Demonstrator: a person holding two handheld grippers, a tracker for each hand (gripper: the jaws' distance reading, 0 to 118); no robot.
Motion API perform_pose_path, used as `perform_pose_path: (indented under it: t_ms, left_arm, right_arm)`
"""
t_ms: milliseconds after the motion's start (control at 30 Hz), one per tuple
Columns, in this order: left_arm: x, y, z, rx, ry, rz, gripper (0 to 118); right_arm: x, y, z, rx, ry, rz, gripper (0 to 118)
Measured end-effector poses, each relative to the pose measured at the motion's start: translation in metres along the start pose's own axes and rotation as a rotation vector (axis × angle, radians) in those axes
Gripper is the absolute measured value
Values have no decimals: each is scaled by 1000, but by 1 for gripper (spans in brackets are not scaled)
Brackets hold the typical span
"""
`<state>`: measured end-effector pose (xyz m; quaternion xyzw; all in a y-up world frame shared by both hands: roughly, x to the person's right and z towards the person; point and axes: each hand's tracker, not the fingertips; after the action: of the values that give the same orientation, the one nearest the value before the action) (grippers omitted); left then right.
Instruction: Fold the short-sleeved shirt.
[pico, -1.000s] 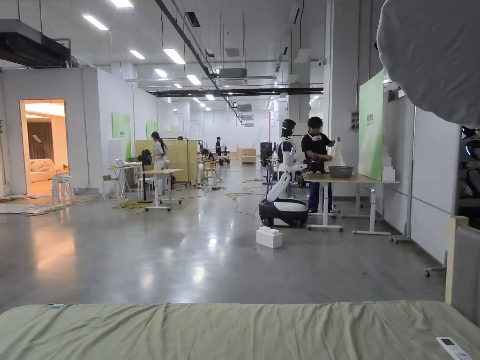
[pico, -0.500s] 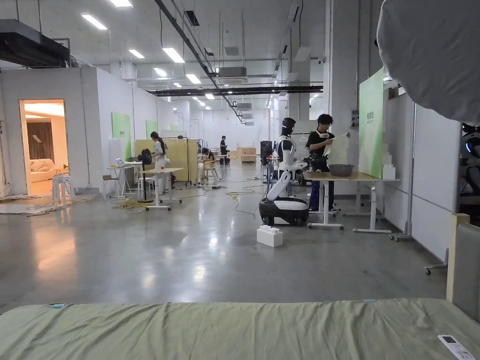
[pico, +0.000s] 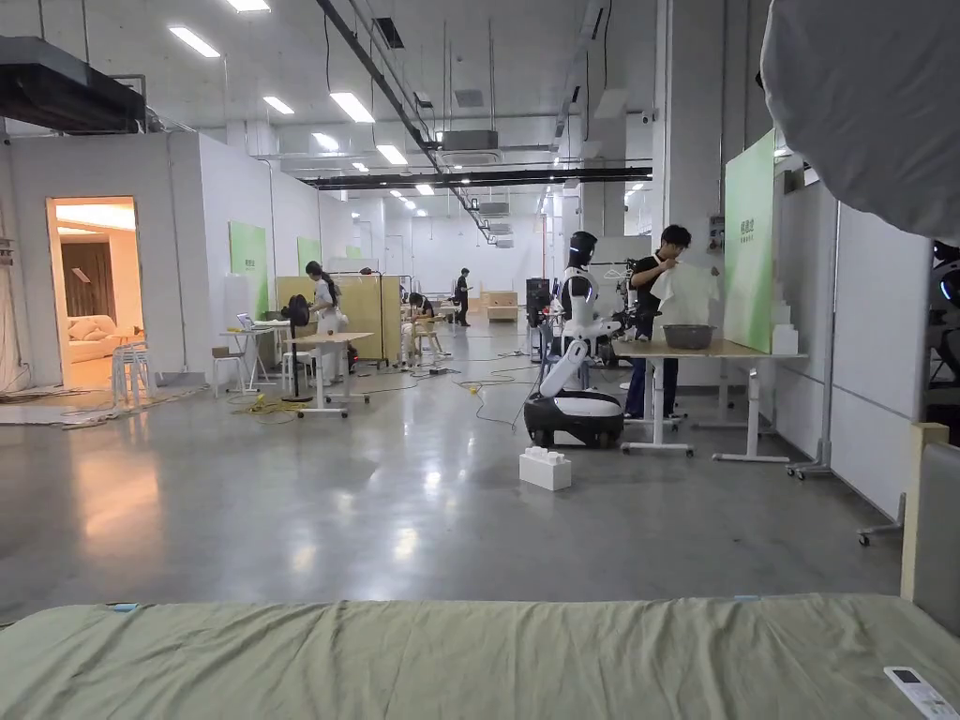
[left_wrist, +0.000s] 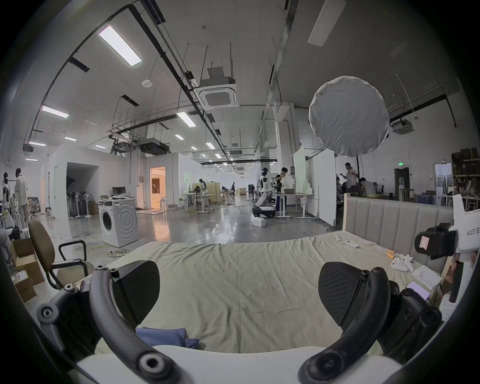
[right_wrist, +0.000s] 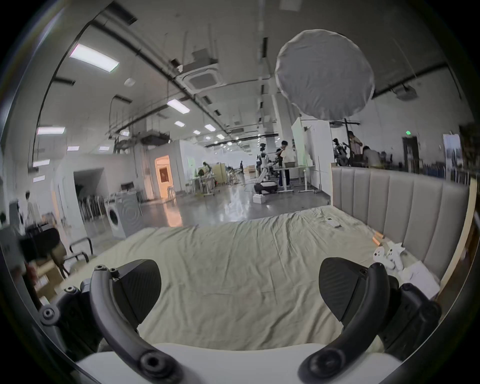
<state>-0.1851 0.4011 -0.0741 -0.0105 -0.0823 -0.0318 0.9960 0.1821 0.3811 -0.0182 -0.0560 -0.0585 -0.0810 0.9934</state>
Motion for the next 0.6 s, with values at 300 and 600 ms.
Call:
perform_pose_path:
  t_ms: [300,600]
  left_arm:
    - [3,0,-1,-12,-6,14,118]
    - [6,7,2,-1,-40,8,118]
  right_arm:
    - [-7,17,3,-42,-25,-71,118]
    - [-5,24,4,-170,28,-252,118]
